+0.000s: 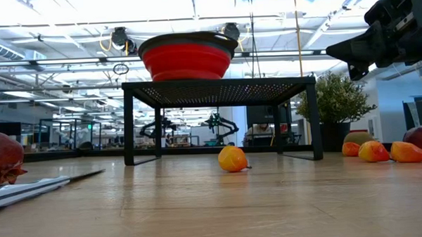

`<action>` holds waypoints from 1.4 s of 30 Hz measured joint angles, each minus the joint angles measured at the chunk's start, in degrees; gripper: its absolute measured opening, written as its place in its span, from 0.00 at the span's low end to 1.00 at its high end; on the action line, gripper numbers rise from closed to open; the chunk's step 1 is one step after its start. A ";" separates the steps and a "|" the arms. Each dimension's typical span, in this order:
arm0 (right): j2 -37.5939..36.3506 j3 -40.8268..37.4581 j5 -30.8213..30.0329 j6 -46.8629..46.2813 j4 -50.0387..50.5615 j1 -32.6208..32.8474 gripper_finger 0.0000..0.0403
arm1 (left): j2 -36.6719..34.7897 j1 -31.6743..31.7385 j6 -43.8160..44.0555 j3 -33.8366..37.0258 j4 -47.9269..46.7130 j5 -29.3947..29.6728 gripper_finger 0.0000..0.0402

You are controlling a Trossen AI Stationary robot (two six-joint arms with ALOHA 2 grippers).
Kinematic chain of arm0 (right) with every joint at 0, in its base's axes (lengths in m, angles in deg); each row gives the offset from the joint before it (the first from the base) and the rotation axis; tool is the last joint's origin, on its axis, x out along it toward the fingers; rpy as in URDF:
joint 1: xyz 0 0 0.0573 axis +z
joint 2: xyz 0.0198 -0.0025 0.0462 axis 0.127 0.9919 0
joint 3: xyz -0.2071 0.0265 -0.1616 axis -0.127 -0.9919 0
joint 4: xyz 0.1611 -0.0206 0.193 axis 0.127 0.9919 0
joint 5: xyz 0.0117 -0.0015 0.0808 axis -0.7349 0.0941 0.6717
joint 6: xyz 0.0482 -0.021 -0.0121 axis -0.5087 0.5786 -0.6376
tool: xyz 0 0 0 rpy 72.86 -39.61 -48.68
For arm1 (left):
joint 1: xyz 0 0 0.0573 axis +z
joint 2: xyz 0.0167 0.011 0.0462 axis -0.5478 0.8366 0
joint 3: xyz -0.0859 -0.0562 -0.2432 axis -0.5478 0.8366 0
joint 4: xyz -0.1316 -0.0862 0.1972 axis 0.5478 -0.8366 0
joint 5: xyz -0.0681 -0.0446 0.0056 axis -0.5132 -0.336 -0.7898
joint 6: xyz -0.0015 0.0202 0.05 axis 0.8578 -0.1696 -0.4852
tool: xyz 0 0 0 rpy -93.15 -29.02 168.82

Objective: Pick & Place Fruit
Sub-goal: Put the bottom left kiwi into the strainer on the shelf

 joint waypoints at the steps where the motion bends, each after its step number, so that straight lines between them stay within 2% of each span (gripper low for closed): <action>1: 0.01 -0.01 -0.01 0.00 0.00 -0.01 0.00 | 0.00 0.00 -0.02 0.02 0.00 0.00 0.56; 9: 0.01 -0.01 -0.02 -0.01 0.02 -0.01 0.00 | -2.42 0.06 -0.31 -0.86 -2.23 2.22 0.52; 17: 0.01 -0.01 -0.02 0.00 0.02 0.01 0.00 | -7.92 0.66 -0.60 -4.20 -11.91 3.69 0.55; 21: -0.01 0.01 -0.02 0.00 0.04 -0.01 0.00 | -10.83 0.83 -0.62 -6.33 -16.29 7.16 0.54; 29: 0.00 0.00 -0.02 0.00 0.02 0.00 0.00 | -14.03 0.92 -0.20 -10.10 -21.55 19.83 0.53; 37: -0.01 0.01 -0.02 0.00 0.02 0.01 0.00 | -14.27 0.92 -6.14 -12.62 -20.56 39.11 0.53; 42: -0.01 -0.01 -0.02 0.00 0.02 0.00 0.00 | -14.32 0.94 -9.01 -13.97 -19.55 48.28 0.51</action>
